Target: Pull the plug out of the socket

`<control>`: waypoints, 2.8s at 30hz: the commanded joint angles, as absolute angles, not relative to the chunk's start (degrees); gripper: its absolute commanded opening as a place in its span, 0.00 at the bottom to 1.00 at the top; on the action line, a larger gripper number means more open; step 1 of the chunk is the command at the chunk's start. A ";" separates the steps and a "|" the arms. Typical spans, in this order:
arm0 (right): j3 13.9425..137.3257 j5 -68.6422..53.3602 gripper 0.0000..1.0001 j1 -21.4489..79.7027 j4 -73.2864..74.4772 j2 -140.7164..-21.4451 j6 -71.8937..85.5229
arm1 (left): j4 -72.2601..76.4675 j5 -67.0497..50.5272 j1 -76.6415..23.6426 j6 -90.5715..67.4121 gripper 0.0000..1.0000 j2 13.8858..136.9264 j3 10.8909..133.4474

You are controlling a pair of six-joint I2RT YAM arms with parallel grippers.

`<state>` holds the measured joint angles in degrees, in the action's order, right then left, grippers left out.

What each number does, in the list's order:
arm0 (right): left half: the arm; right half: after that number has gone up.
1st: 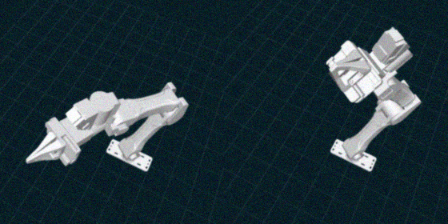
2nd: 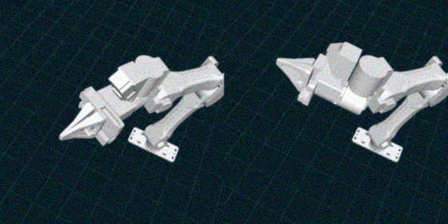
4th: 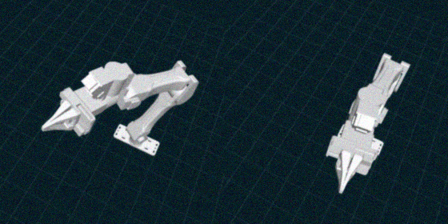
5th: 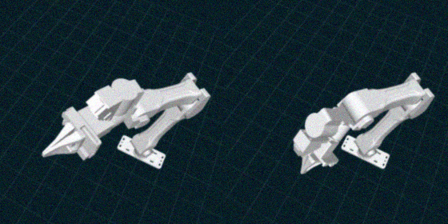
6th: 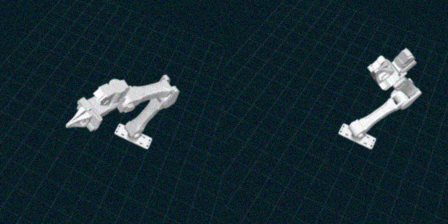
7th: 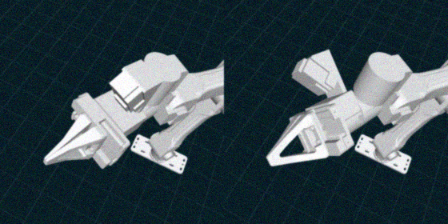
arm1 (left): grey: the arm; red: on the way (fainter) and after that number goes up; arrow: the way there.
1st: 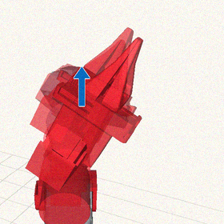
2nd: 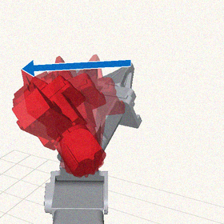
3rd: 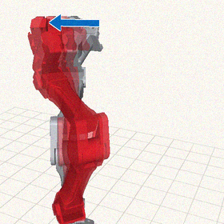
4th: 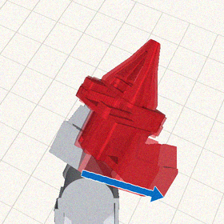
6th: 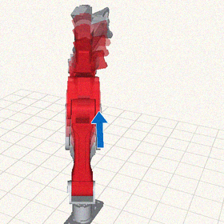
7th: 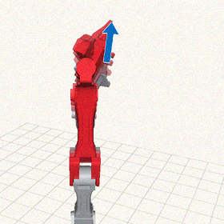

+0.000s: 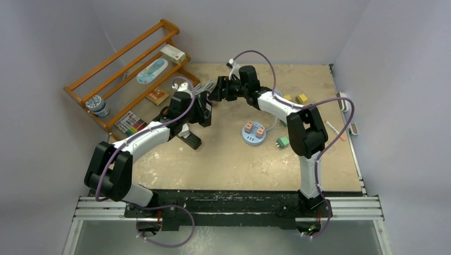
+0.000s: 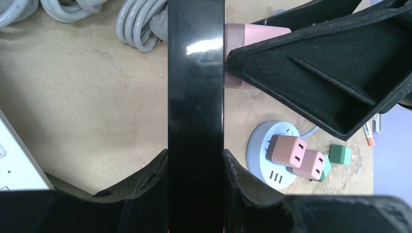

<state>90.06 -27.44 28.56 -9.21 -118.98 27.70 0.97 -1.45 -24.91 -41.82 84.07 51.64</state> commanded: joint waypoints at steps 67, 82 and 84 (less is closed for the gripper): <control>71.30 -12.65 0.79 40.44 10.25 -93.34 9.74 | -28.20 18.37 -13.54 -32.53 0.72 79.39 73.53; 71.76 9.26 0.75 32.59 23.67 -96.20 19.21 | -24.70 15.44 -13.56 -32.29 0.78 76.65 71.12; 71.81 9.04 0.74 32.52 23.50 -97.18 19.86 | -24.59 15.07 -13.55 -32.23 0.79 76.58 70.64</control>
<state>71.66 6.07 32.21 20.21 -96.25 16.95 -27.24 16.23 -13.89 -33.32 78.30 71.02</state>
